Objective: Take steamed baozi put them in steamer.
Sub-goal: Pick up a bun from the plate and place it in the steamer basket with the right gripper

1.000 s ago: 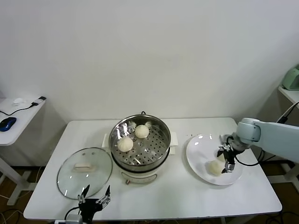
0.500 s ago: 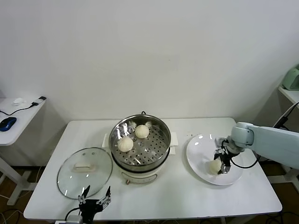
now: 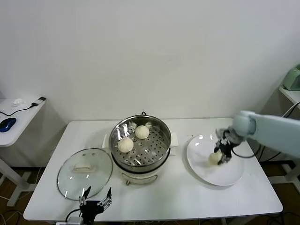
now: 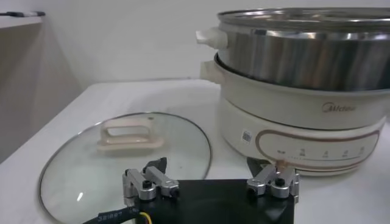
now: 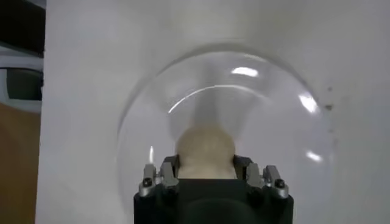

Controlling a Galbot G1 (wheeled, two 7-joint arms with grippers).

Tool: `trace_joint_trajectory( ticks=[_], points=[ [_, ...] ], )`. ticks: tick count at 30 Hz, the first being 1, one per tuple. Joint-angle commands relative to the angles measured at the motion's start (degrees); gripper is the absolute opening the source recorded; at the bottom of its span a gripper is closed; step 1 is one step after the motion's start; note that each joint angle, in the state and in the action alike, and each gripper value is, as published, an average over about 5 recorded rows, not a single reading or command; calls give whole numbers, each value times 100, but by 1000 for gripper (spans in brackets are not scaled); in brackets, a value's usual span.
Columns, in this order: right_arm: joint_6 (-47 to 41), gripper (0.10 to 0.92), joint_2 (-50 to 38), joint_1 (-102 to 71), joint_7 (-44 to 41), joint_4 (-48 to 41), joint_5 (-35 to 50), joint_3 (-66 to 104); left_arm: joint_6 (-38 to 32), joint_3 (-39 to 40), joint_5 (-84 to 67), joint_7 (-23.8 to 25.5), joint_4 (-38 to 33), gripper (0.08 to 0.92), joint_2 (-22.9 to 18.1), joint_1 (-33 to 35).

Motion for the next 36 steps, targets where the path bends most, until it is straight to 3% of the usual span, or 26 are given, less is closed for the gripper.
trace_joint_trajectory(
  ticks=[1,8,15,26,36],
  points=[
    [1195,602,1217,2321,-875,-78,697,-267,4,2,6,1,-3,823,8,1],
    [2626,602,2515,2818,-1007,733,924,54,16,-17,4,4,-18,823,46,-18],
    [3774,602,3158,2103,-801,1304,-378,119,25,-27,5,4,2,823,31,-48],
    [3908,602,3698,613,3,602,-1819,319,3,-23,24,-3,12,823,16,-19],
    [3875,602,3992,137,94,25,-2031,351,-32,-27,24,-17,-3,823,5,31]
  ],
)
